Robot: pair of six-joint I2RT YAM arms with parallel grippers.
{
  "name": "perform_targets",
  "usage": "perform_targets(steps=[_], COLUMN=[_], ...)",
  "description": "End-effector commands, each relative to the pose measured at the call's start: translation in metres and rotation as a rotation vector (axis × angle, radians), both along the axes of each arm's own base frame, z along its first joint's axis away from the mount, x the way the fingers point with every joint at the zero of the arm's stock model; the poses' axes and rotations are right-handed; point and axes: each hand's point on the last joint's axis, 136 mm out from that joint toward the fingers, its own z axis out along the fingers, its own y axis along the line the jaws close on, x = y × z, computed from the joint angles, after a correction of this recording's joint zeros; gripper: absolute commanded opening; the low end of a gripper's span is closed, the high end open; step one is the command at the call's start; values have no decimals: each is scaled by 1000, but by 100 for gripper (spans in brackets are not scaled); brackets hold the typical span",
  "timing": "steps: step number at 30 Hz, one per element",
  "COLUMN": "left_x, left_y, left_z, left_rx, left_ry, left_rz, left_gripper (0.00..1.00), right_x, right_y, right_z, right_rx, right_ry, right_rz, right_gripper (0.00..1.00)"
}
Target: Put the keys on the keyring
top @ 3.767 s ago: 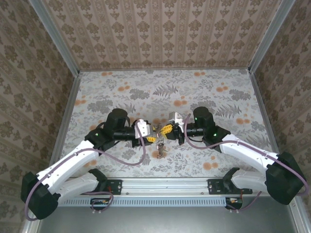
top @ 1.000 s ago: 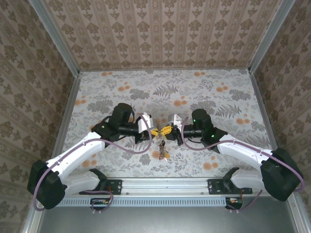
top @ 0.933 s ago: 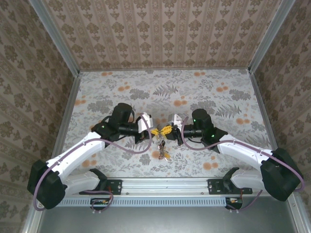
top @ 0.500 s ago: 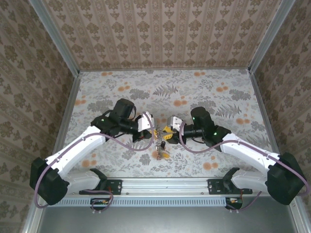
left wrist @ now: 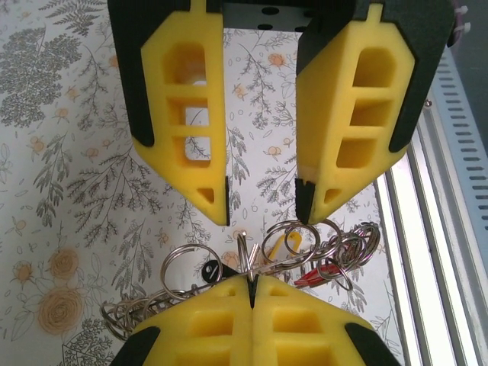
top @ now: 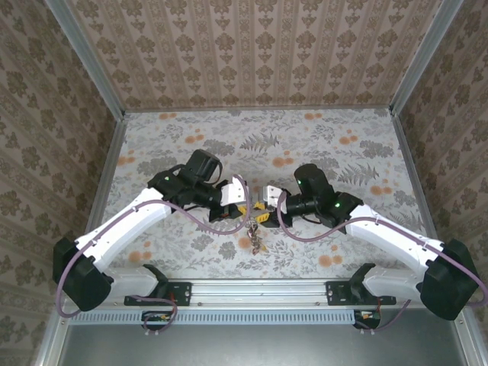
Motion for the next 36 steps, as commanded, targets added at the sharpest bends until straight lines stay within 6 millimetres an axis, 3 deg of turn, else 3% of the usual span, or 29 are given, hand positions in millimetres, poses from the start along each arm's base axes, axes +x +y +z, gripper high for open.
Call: perform_targets(steps=[1,8,10,13,17,21,26,36], left_x=[-4,-13,-13,-15,-14,-16,-14,-15], left_y=[-5,-7,-8,-10,-11,-8,0,-2], left_z=[14,15,15,17,23,24,19,16], left_rx=[-33,-47,-49,-62,-98,-117,-130,-163], left_ry=[-20,4,4,-4,-24,-37,-24,-4], left_rz=[-43,-75,-79,-86,-73,-73,-34,-26], left_gripper=[0,0,0,1,1,12,37,34], right_x=[1,2,0,-1,-4,-1,3,3], right_y=[6,10,11,12,11,12,15,15], right_z=[5,3,2,2,-2,9,30,50], right_rx=[7,27,27,28,25,97,229,343], right_ry=[-16,-8,0,8,18,26,24,25], right_rz=[17,10,18,25,26,-8,-34,-51], right_gripper=[33,27,22,5,0,0,0,0])
